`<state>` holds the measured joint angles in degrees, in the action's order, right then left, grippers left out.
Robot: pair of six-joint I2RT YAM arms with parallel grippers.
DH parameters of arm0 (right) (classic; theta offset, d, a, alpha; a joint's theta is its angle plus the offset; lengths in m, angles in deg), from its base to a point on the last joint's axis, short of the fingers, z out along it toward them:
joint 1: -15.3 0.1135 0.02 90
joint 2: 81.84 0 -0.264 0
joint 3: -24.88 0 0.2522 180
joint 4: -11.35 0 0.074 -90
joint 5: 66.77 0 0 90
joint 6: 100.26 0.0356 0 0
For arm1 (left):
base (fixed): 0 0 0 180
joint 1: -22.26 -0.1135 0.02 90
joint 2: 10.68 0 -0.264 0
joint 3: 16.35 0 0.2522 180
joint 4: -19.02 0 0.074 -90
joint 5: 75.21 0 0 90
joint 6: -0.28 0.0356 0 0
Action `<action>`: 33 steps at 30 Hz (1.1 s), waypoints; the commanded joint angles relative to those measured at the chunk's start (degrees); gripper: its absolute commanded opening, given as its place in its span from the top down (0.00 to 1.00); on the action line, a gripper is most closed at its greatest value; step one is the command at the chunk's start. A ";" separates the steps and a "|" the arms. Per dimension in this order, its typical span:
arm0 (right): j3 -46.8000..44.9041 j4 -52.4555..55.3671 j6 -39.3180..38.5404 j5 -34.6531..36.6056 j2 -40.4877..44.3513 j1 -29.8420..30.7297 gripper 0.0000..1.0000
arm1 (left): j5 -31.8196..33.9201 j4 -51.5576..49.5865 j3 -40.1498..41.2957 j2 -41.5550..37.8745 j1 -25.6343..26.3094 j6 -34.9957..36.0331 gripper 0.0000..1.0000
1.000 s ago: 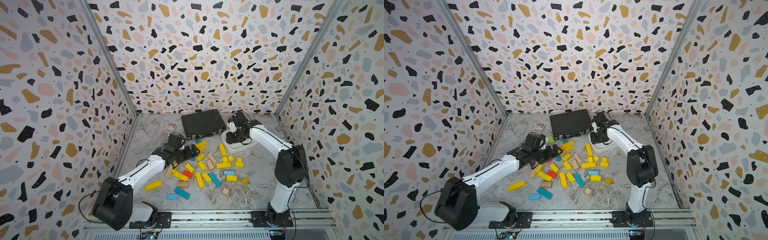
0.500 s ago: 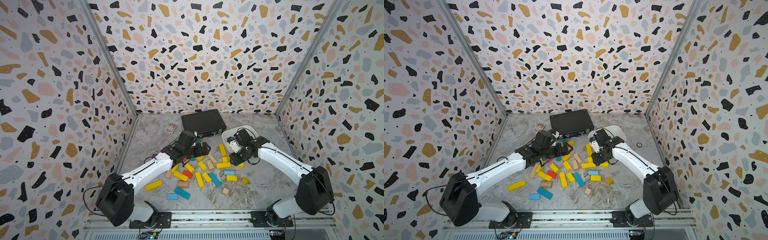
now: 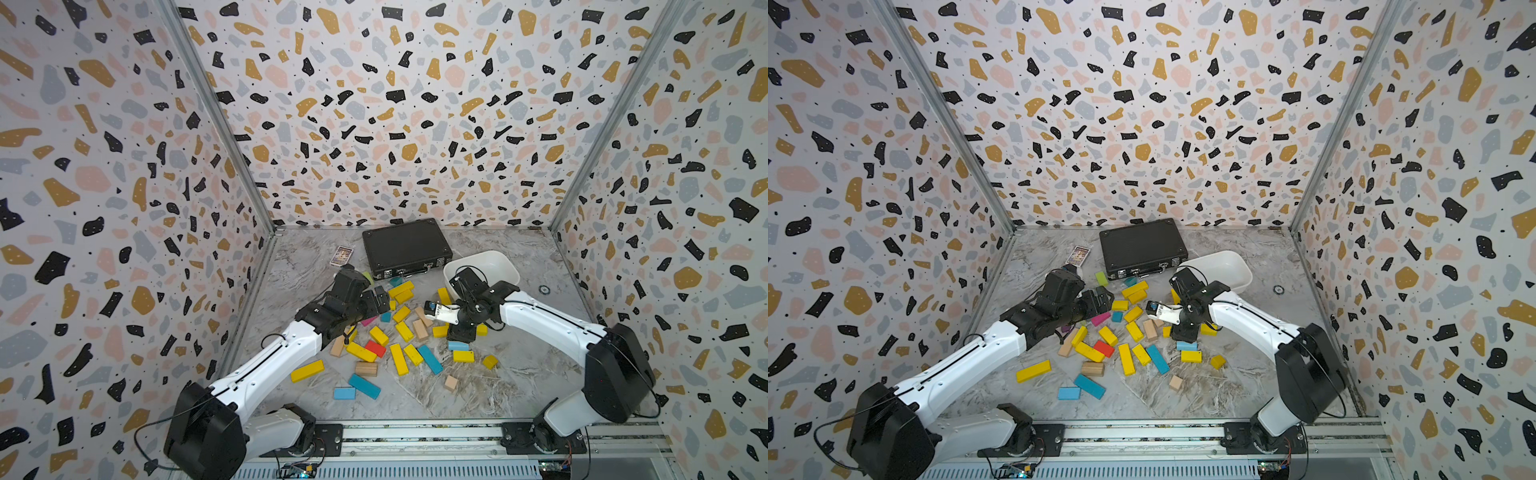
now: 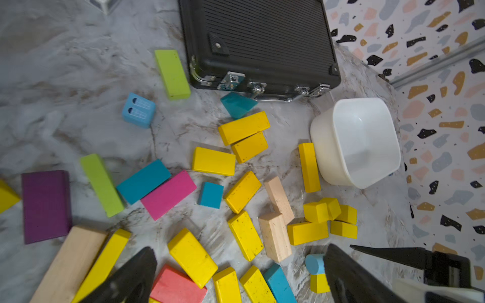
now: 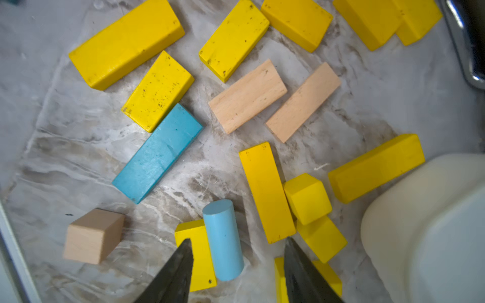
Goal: Pick out the yellow building blocks
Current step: Pick up the building block from the center of the board.
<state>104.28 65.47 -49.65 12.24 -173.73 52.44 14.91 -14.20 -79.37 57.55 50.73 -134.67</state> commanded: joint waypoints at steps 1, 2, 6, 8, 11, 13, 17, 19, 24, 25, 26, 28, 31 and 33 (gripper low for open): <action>5.16 4.00 -8.72 -0.23 -4.37 0.04 0.44 | 0.58 -0.51 0.54 -2.64 -1.20 -0.99 0.00; 5.59 3.73 -9.43 -0.17 -5.44 0.03 0.44 | 0.58 -0.44 0.53 -3.13 -1.30 -0.53 0.00; 6.04 0.29 -10.86 -0.43 -8.98 0.05 0.44 | 0.49 0.60 1.69 -4.41 -1.65 0.57 0.00; 7.03 0.33 -11.69 -0.76 -11.28 0.03 0.45 | 0.66 1.58 2.48 -4.83 -1.97 1.05 0.00; 8.56 0.64 -12.14 -1.34 -14.34 0.05 0.46 | 1.78 1.33 2.34 -5.36 -3.17 1.89 0.00; 8.77 -0.52 -12.11 -0.40 -15.42 0.03 0.46 | 2.69 0.25 1.76 -5.88 -3.98 2.24 0.00; 9.05 -1.77 -12.18 0.09 -17.01 0.03 0.47 | 3.03 1.16 2.37 -6.49 -4.30 1.99 0.00; 9.12 -1.42 -12.43 0.16 -17.77 0.03 0.50 | 3.12 1.18 2.55 -6.43 -4.34 1.80 0.00; 8.92 -1.56 -11.99 0.18 -18.23 0.03 0.65 | 4.16 1.39 2.24 -6.22 -4.51 2.07 0.00; 9.08 -1.54 -11.88 0.15 -18.08 0.03 0.70 | 4.30 1.57 2.20 -6.11 -4.50 2.15 0.00; 9.35 -1.36 -11.77 0.11 -17.91 0.04 0.75 | 4.52 1.86 2.15 -5.96 -4.50 2.17 0.00; 9.95 -0.95 -11.58 0.00 -17.22 0.08 0.82 | 4.78 2.39 2.15 -5.46 -4.57 2.15 0.00; 11.60 0.36 -10.17 -0.29 -14.47 -0.05 0.94 | 4.89 3.02 1.57 -4.44 -4.69 2.32 0.00; 12.20 0.36 -7.97 -1.13 -10.95 -0.31 0.99 | 4.89 3.14 1.02 -3.70 -4.69 2.65 0.00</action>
<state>113.57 63.72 -60.25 12.33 -191.13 52.40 18.65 -13.22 -77.40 52.98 46.36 -132.85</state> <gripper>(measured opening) 0.334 0.999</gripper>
